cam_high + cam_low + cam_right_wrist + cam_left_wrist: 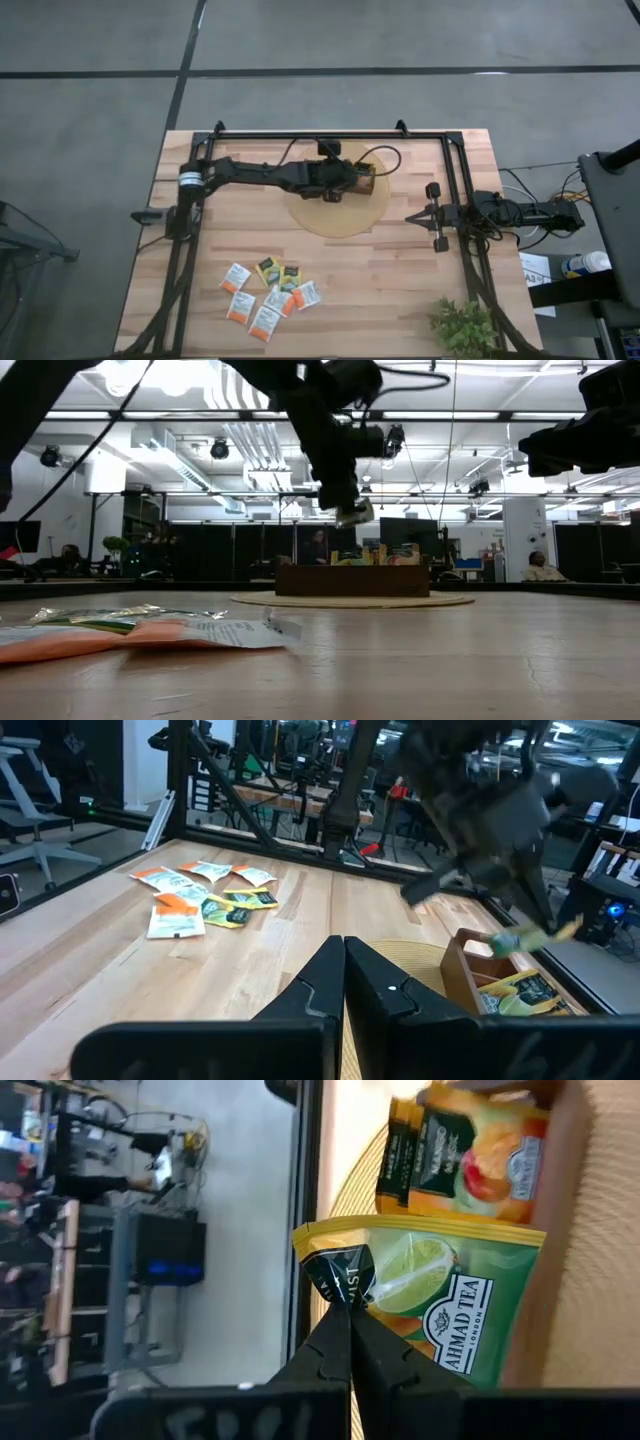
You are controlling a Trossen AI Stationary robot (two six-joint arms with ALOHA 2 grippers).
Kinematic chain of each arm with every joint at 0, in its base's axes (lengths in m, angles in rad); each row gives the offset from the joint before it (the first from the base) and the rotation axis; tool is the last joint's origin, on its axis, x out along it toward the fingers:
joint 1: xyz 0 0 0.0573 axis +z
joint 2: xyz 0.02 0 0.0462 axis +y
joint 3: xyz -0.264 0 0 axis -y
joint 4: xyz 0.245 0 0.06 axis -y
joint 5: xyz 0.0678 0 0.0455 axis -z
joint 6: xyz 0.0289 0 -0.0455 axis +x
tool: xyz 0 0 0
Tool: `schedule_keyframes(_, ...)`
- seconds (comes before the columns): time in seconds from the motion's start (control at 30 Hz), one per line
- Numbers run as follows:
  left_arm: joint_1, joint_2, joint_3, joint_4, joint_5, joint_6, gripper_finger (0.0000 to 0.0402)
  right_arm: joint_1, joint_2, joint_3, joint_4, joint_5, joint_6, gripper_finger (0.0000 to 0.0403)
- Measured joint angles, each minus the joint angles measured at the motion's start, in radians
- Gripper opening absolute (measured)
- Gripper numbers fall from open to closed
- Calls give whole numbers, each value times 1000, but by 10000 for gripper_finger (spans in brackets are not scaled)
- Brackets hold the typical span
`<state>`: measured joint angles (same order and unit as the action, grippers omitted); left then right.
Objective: Pick & Place Tea
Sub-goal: Put the top green tea bag into the middle section of wooden organizer
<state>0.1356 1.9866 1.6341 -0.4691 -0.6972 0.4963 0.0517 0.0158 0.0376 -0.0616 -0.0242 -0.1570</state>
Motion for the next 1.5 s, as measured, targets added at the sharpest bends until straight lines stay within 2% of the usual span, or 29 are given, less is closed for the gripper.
schedule_keyframes(0.37,26,126,56,47,-78,19,0,0,0,0,0,0,0,9)
schedule_keyframes(0.7,43,133,48,50,-76,4,0,0,0,0,0,0,0,9)
schedule_keyframes(1.03,45,133,30,59,-19,-38,0,0,0,0,0,0,0,9)
schedule_keyframes(1.5,46,133,-4,94,-61,-10,0,0,0,0,0,0,0,9)
